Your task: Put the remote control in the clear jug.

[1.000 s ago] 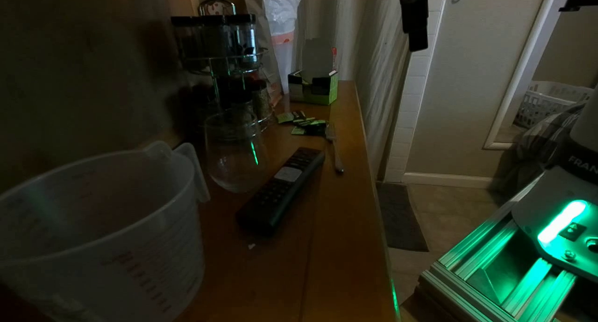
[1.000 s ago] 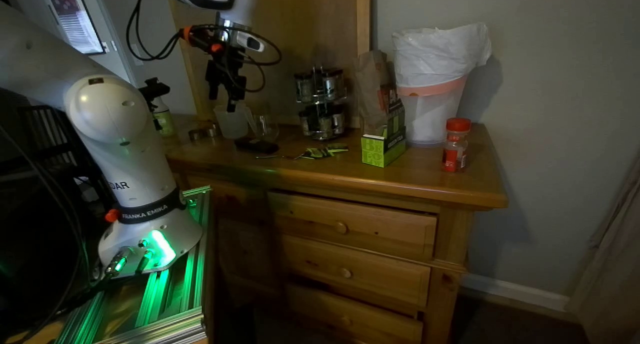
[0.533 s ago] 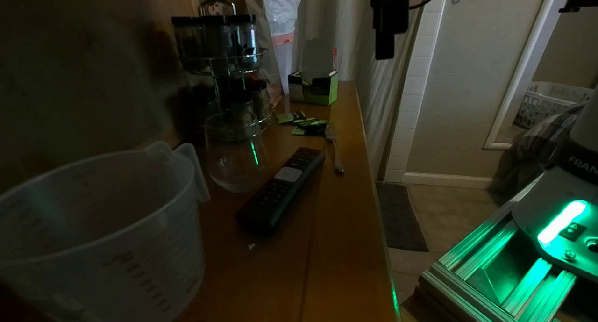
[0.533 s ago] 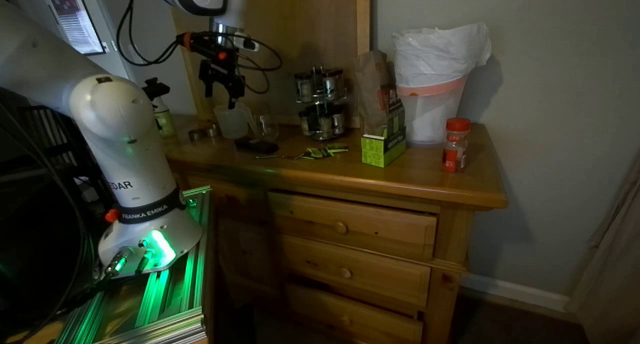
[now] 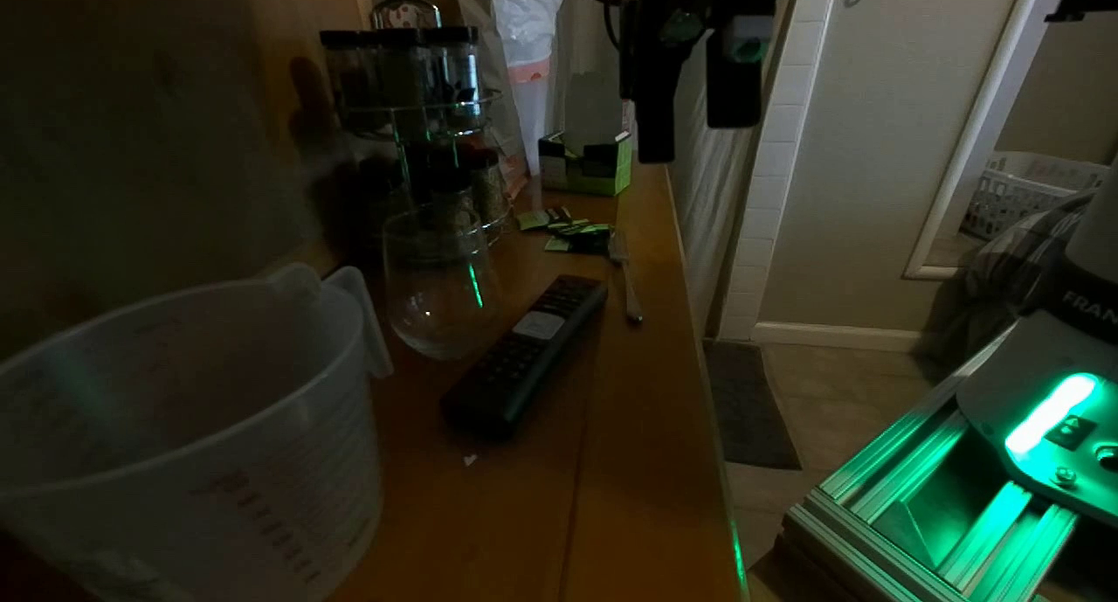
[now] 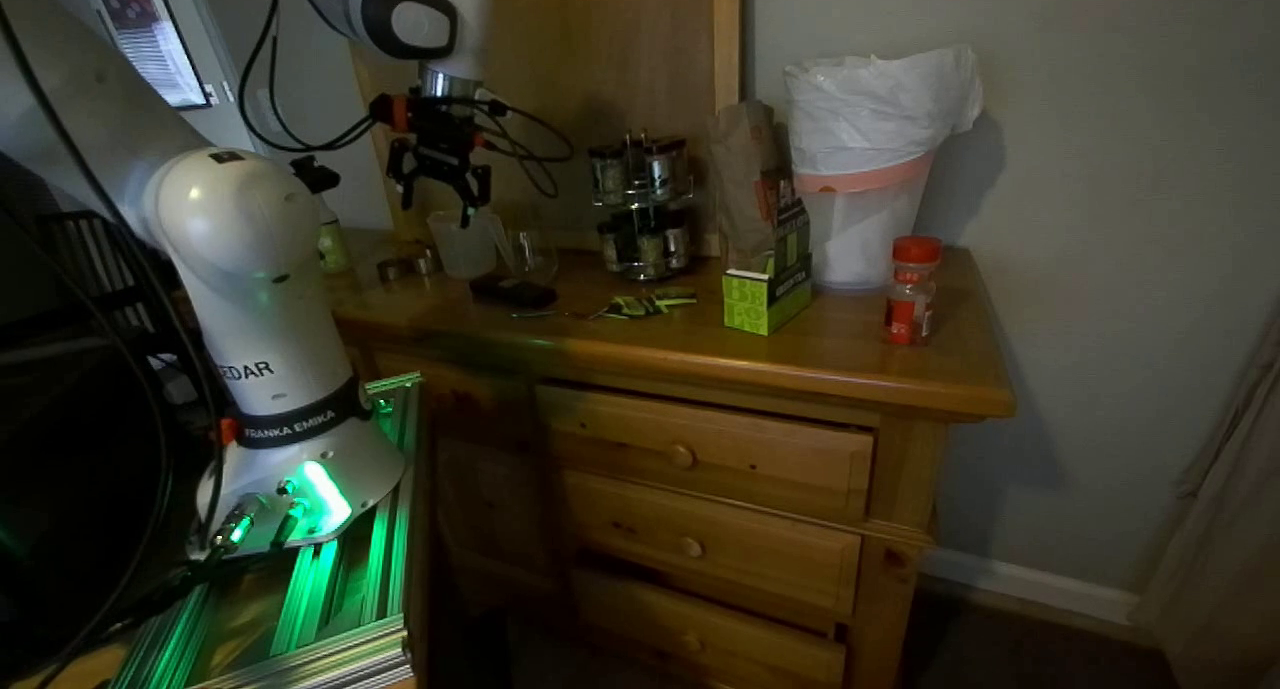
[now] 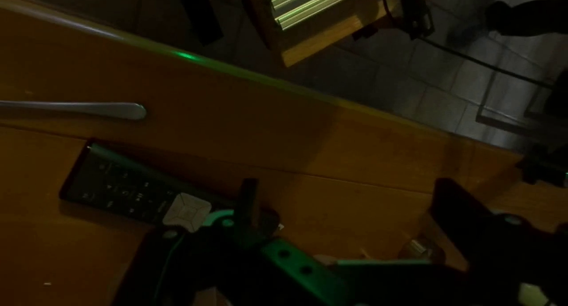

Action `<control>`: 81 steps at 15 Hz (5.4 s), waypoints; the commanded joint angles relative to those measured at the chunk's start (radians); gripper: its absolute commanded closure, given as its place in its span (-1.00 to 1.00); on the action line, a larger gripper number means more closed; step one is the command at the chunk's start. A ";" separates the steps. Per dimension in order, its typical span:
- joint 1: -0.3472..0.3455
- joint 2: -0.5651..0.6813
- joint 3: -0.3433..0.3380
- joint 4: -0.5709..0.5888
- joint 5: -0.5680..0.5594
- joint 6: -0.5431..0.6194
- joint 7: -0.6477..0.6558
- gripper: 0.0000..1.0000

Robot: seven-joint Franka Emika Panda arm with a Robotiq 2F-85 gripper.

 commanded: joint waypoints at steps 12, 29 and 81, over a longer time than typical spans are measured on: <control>0.083 -0.005 -0.138 -0.078 0.108 0.329 -0.561 -1.00; 0.075 0.051 -0.029 -0.034 0.171 0.269 -0.752 -1.00; -0.039 0.445 0.030 -0.055 -0.062 0.795 -1.004 -1.00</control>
